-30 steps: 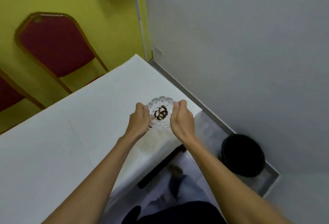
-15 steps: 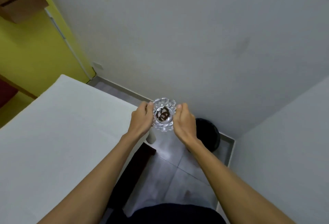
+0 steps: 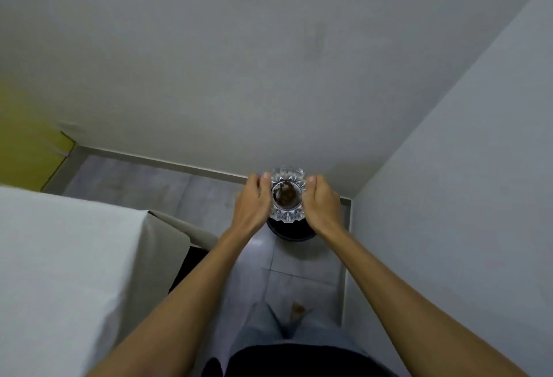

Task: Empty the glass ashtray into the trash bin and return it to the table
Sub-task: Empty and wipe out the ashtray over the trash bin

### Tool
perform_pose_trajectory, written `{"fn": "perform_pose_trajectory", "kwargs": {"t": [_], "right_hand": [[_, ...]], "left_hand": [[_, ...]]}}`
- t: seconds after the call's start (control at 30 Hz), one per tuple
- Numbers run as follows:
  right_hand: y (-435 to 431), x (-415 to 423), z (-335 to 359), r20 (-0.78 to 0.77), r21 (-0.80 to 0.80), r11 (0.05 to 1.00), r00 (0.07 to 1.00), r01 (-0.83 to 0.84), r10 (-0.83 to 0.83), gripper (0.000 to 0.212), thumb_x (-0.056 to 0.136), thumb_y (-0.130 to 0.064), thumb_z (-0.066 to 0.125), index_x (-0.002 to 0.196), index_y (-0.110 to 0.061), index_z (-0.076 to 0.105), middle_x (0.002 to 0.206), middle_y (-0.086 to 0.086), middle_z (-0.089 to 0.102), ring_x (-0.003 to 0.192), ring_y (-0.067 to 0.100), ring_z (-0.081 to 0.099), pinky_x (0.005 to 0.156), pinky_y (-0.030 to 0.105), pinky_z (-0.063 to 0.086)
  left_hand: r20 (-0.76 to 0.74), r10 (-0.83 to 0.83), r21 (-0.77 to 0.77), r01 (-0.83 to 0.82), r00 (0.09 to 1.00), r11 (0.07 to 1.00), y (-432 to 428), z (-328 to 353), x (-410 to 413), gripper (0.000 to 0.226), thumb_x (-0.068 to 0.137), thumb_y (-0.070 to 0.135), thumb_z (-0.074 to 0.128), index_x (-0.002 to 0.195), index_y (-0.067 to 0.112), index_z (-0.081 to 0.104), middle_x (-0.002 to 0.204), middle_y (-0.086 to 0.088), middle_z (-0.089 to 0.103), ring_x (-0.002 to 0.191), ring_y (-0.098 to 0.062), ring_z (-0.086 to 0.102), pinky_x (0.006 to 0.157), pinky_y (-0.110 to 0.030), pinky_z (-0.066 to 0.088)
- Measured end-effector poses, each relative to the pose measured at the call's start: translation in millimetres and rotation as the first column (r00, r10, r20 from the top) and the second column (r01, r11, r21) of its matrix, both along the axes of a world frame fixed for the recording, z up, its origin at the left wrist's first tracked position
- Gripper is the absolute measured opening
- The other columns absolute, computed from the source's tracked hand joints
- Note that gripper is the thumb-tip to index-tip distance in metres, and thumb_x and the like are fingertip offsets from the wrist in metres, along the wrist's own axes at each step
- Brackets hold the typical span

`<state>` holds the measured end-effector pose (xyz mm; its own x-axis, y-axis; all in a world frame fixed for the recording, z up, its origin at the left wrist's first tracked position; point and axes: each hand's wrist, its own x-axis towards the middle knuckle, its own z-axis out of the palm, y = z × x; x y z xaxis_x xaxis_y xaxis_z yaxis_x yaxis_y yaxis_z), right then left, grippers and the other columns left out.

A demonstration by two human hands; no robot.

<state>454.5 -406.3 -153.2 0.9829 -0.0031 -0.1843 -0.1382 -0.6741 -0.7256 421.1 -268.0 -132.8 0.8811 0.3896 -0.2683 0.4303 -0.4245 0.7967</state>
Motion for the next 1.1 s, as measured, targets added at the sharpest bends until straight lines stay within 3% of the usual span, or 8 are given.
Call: {"fn": "perform_pose_trajectory", "kwargs": {"t": [0.17, 0.23, 0.3, 0.47, 0.63, 0.77, 0.97, 1.1], "right_hand": [[-9.9, 35.1, -59.5, -0.051, -0.027, 0.999, 0.998, 0.027, -0.028, 0.039, 0.105, -0.035, 0.027, 0.100, -0.010, 0.056, 0.086, 0.005, 0.061, 0.081, 0.027, 0.058, 0.068, 0.033, 0.039], [-11.9, 47.5, -95.0, -0.070, -0.021, 0.999, 0.997, 0.041, -0.042, 0.040, 0.105, -0.035, 0.027, 0.100, -0.009, 0.057, 0.085, 0.006, 0.064, 0.078, 0.026, 0.060, 0.066, 0.033, 0.041], [-13.2, 58.8, -134.3, -0.095, 0.011, 0.998, 0.994, 0.061, -0.060, 0.042, 0.105, -0.035, 0.028, 0.095, -0.007, 0.058, 0.080, 0.004, 0.063, 0.077, 0.026, 0.061, 0.064, 0.034, 0.043], [-15.2, 84.3, -242.7, -0.140, 0.093, 0.991, 0.987, 0.095, -0.082, 0.040, 0.102, -0.030, 0.035, 0.086, -0.003, 0.059, 0.078, 0.013, 0.066, 0.071, 0.023, 0.060, 0.059, 0.033, 0.041], [-15.0, 93.2, -350.2, -0.106, 0.070, 0.996, 0.994, 0.046, -0.039, 0.036, 0.103, -0.028, 0.037, 0.088, -0.007, 0.061, 0.081, 0.012, 0.066, 0.063, 0.010, 0.050, 0.051, 0.015, 0.035], [-12.9, 95.3, -423.0, -0.097, 0.108, 0.993, 0.995, 0.046, -0.035, 0.029, 0.103, -0.028, 0.042, 0.108, -0.015, 0.067, 0.088, -0.002, 0.068, 0.079, 0.011, 0.061, 0.066, 0.018, 0.045], [-0.7, 99.3, -510.1, -0.015, 0.154, 0.987, 0.998, 0.056, -0.054, 0.030, 0.103, -0.027, 0.041, 0.117, -0.015, 0.065, 0.091, -0.005, 0.067, 0.080, 0.007, 0.062, 0.066, 0.015, 0.046], [2.7, 103.4, -536.6, 0.044, 0.179, 0.984, 0.999, -0.012, 0.004, 0.035, 0.104, -0.028, 0.038, 0.131, -0.017, 0.057, 0.110, -0.002, 0.067, 0.098, 0.010, 0.064, 0.084, 0.025, 0.053]], "left_hand": [[-0.020, -0.046, -0.080, 0.044, 0.999, 0.996, -2.4, -62.0, 41.1, 0.040, 0.101, 0.048, 0.036, 0.088, 0.014, 0.052, 0.074, 0.002, 0.057, 0.076, -0.026, 0.063, 0.075, -0.054, 0.058], [-0.038, -0.051, -0.126, 0.046, 0.998, 0.991, -2.6, -101.1, 55.4, 0.039, 0.103, 0.042, 0.037, 0.094, 0.008, 0.053, 0.076, 0.002, 0.057, 0.070, -0.017, 0.059, 0.062, -0.034, 0.062], [-0.066, -0.049, -0.168, 0.037, 0.997, 0.985, -2.4, -140.8, 65.8, 0.035, 0.105, 0.037, 0.037, 0.098, 0.007, 0.053, 0.079, 0.001, 0.057, 0.069, -0.011, 0.056, 0.047, -0.015, 0.051], [-0.103, -0.018, -0.173, -0.001, 0.995, 0.985, -3.4, -257.1, 83.2, 0.032, 0.105, 0.039, 0.033, 0.098, 0.013, 0.052, 0.083, 0.005, 0.058, 0.076, -0.011, 0.056, 0.061, -0.023, 0.042], [-0.133, -0.008, -0.130, -0.010, 0.991, 0.991, -4.1, -371.5, 90.0, 0.034, 0.106, 0.038, 0.032, 0.098, 0.012, 0.054, 0.082, 0.007, 0.058, 0.076, -0.009, 0.056, 0.065, -0.023, 0.045], [-0.132, -0.008, -0.077, -0.002, 0.991, 0.997, -1.9, -446.8, 89.7, 0.033, 0.106, 0.037, 0.032, 0.098, 0.016, 0.057, 0.087, 0.002, 0.063, 0.085, -0.017, 0.060, 0.078, -0.033, 0.049], [-0.028, -0.050, -0.002, 0.050, 0.998, 0.999, 7.0, -524.3, 99.1, 0.045, 0.107, 0.038, 0.028, 0.100, 0.006, 0.060, 0.083, 0.002, 0.061, 0.075, -0.009, 0.056, 0.067, -0.021, 0.044], [0.052, -0.081, 0.036, 0.080, 0.995, 0.996, 11.9, -555.3, 112.2, 0.051, 0.106, 0.042, 0.028, 0.102, 0.001, 0.057, 0.089, -0.013, 0.065, 0.075, -0.017, 0.057, 0.068, -0.029, 0.047]]}}
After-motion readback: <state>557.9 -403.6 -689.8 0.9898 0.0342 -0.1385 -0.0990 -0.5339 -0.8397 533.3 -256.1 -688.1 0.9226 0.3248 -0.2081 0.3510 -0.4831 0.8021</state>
